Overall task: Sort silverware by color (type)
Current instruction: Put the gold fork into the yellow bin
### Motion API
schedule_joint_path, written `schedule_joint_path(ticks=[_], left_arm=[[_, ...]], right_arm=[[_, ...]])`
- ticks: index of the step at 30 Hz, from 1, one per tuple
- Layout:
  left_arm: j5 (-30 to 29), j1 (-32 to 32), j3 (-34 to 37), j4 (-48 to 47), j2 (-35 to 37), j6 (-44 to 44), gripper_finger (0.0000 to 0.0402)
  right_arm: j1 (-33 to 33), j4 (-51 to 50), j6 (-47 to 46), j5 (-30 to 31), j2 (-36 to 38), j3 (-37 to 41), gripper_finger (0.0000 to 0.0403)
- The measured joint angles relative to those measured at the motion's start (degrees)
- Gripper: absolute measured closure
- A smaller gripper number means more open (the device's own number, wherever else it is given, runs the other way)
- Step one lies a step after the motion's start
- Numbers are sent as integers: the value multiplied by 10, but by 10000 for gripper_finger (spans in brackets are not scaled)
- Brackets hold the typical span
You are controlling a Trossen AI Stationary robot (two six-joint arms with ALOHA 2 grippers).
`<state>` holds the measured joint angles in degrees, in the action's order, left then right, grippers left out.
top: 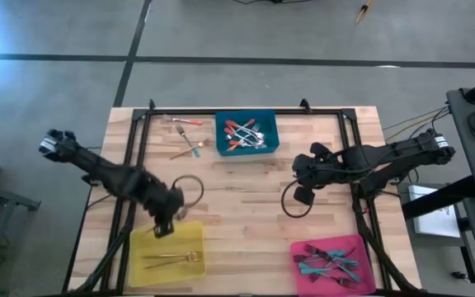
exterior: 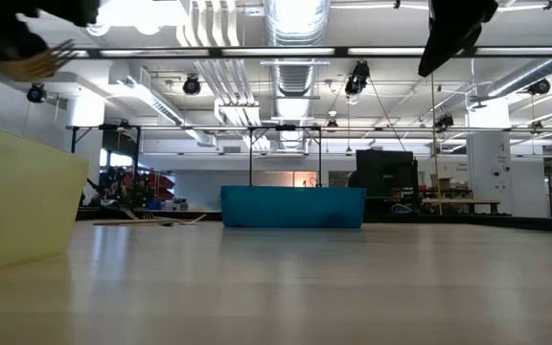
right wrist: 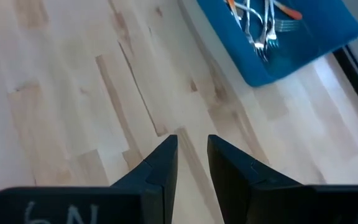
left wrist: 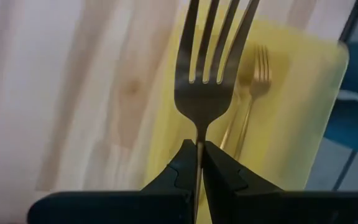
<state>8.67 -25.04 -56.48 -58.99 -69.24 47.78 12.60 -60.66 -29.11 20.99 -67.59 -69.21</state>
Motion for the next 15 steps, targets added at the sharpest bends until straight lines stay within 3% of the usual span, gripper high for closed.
schedule_joint_path(ticks=[4,10,15], left_arm=[[1,-55,2,16,-22,35,402],[64,-98,2,110,-59,50,396],[46,-101,2,130,-74,62,384]], right_arm=[[0,0,-18,0,0,16,323],[0,-1,-45,-2,0,62,323],[0,-1,-70,-4,0,104,323]])
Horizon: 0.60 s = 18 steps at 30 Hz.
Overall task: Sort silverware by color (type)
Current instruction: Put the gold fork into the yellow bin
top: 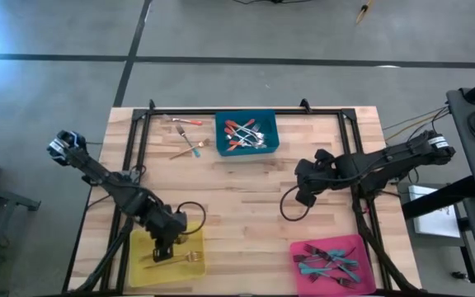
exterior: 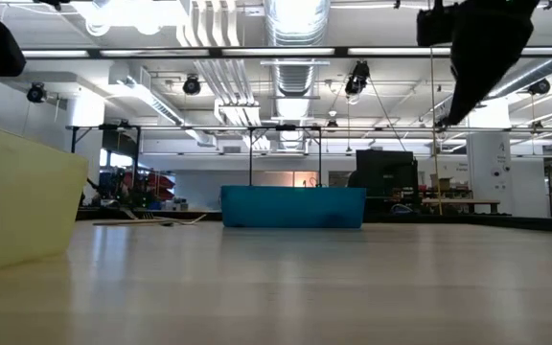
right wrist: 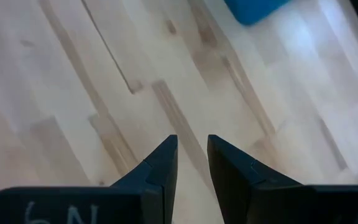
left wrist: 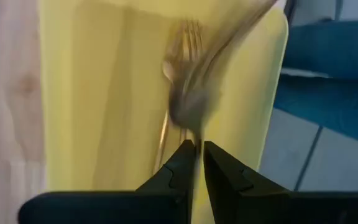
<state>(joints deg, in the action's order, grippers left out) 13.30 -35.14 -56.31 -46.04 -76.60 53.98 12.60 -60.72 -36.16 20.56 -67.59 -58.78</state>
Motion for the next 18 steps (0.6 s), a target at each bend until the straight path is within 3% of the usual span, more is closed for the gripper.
schedule_joint_path(ticks=[9,18], left_arm=[[-14,5,0,2,4,-7,325],[-133,92,-19,-24,6,-13,286]], right_arm=[[0,0,-38,-11,0,10,323],[0,1,13,-11,0,-26,323]])
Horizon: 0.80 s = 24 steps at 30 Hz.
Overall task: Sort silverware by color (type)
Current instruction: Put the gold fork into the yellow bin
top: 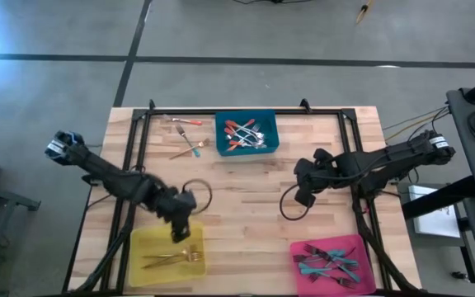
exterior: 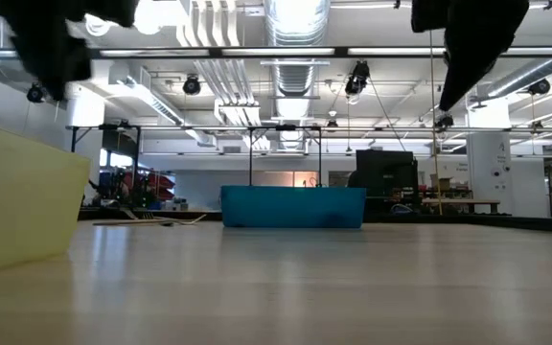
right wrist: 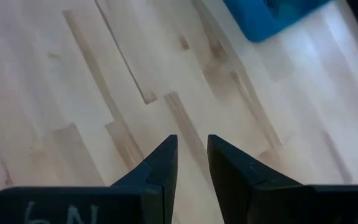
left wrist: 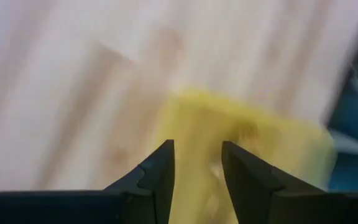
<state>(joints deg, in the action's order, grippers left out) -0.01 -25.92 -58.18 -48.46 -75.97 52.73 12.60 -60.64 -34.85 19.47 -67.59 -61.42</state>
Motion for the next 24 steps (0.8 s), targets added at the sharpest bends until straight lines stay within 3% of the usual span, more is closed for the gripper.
schedule_joint_path(ticks=[5,16,20,24], left_arm=[[-23,126,-2,-6,-1,-61,286],[-21,482,1,-15,-62,-290,286],[6,560,-3,-15,-118,-347,286],[14,588,-3,-15,-174,-400,286]], right_arm=[[0,-1,65,1,0,-24,323],[0,-6,155,11,0,-18,323],[-1,-7,179,16,0,-11,323],[-3,-7,183,16,0,-11,323]])
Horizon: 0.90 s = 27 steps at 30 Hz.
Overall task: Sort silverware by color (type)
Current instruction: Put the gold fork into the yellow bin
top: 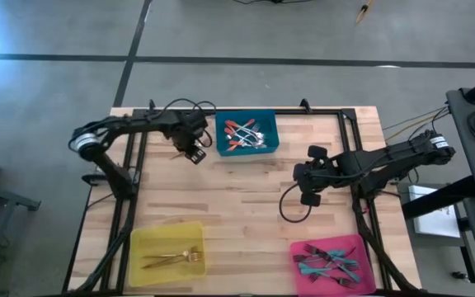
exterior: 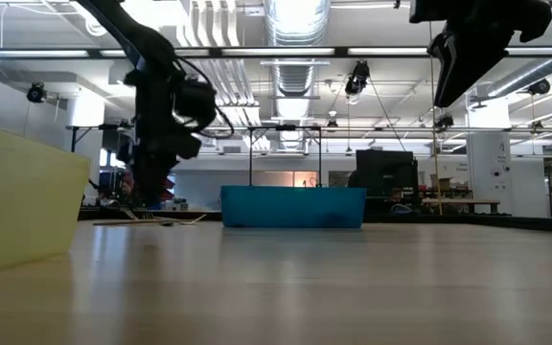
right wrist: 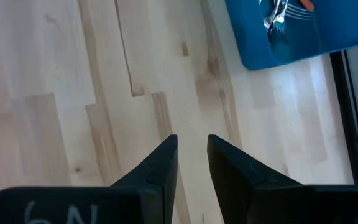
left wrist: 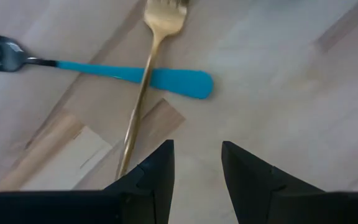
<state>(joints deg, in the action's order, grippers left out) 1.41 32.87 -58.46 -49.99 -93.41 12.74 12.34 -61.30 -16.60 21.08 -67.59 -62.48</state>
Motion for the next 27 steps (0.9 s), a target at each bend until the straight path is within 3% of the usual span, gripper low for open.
schedule_joint_path(ticks=[8,12,18,27], left_arm=[[-2,1,-20,-1,-70,-80,286],[-6,0,-34,-1,-70,-98,286],[-76,2,-46,-1,-65,-122,286],[-93,12,-35,7,-70,-133,286]], right_arm=[[-18,3,-15,0,0,0,323],[-34,3,-29,0,0,0,323],[-49,4,-29,0,0,0,323],[-49,7,-29,0,0,0,323]])
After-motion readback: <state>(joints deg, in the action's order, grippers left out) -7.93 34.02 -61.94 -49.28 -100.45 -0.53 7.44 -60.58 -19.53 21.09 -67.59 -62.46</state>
